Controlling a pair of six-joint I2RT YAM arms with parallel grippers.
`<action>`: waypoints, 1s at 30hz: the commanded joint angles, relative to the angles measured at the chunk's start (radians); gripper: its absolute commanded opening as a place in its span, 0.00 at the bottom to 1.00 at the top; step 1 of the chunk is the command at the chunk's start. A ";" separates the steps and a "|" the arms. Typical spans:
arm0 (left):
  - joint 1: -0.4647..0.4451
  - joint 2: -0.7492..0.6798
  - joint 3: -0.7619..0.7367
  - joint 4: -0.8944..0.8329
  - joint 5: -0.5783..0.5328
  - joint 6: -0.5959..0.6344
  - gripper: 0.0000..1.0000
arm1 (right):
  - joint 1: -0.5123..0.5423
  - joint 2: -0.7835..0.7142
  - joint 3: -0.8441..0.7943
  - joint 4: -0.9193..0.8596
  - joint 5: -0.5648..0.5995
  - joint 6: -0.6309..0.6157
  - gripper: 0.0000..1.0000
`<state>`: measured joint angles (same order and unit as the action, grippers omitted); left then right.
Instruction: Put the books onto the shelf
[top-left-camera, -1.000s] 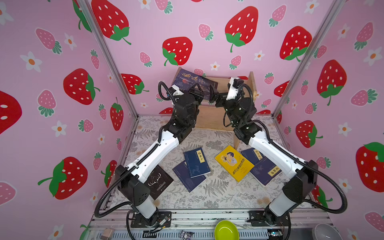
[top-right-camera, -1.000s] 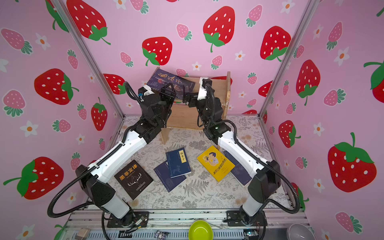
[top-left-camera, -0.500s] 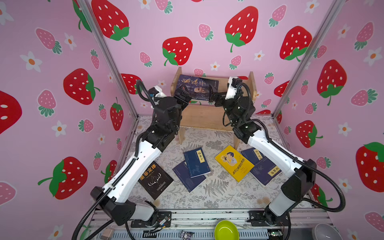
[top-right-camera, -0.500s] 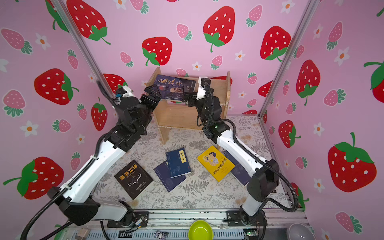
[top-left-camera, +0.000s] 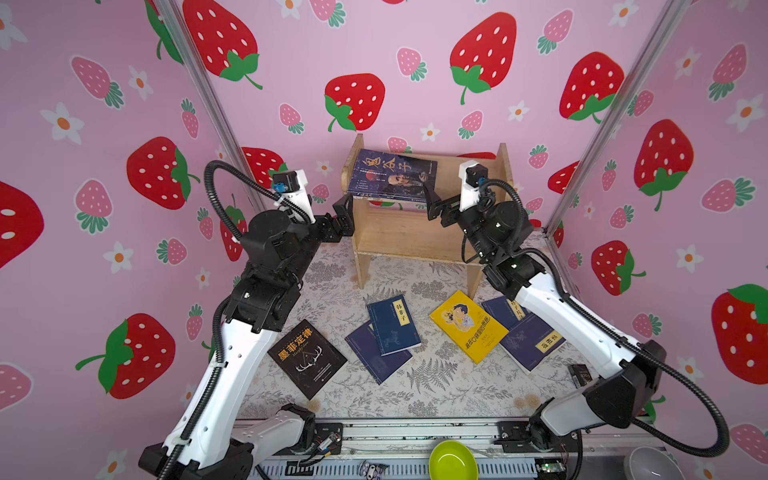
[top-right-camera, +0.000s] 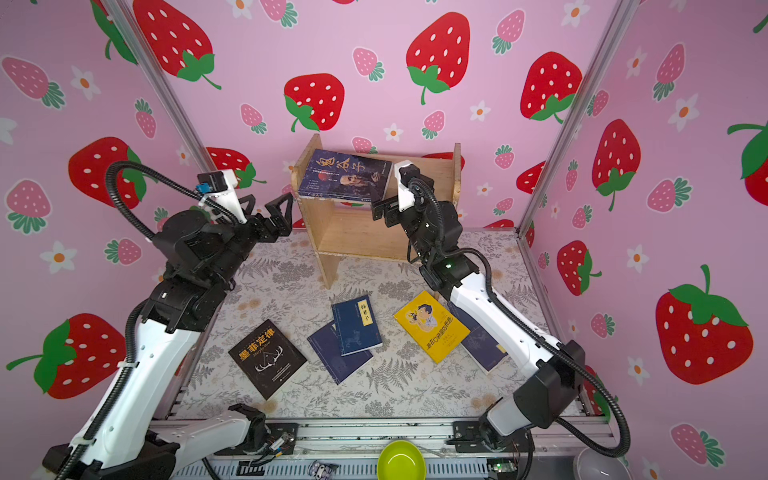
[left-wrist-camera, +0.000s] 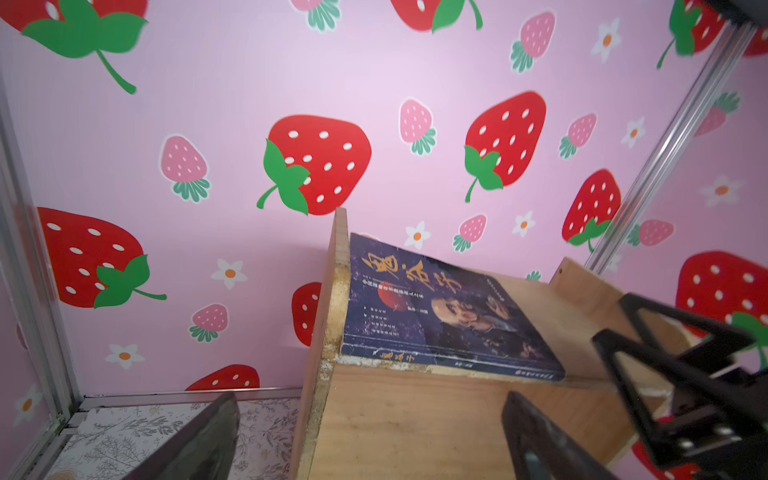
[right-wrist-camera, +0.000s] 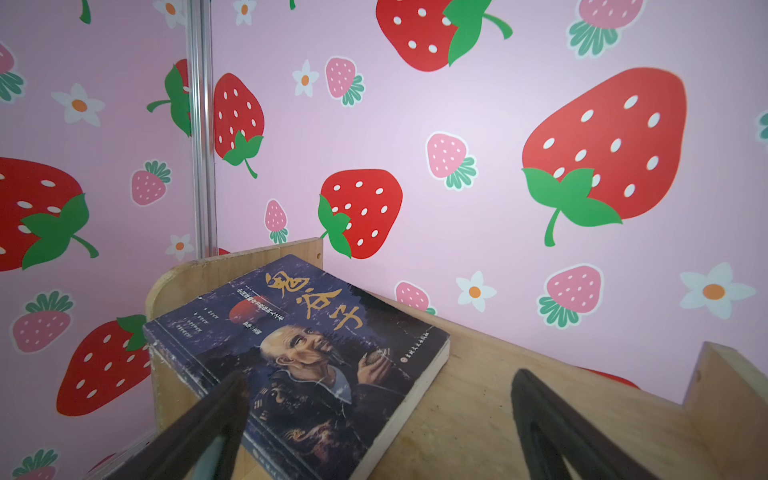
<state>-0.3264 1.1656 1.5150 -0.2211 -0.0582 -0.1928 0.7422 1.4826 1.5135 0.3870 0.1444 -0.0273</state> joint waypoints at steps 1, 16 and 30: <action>0.016 0.034 -0.014 -0.050 0.135 0.083 0.99 | 0.004 -0.094 -0.063 -0.014 -0.020 -0.046 1.00; 0.017 -0.122 -0.375 -0.242 0.204 -0.322 0.99 | 0.011 -0.541 -0.597 -0.159 0.040 0.280 1.00; 0.028 -0.305 -0.730 -0.547 -0.084 -0.679 0.99 | 0.107 -0.481 -0.967 -0.056 -0.034 0.585 1.00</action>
<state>-0.3107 0.8963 0.8112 -0.6258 0.0303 -0.7403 0.8124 0.9833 0.5812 0.2153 0.1333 0.5079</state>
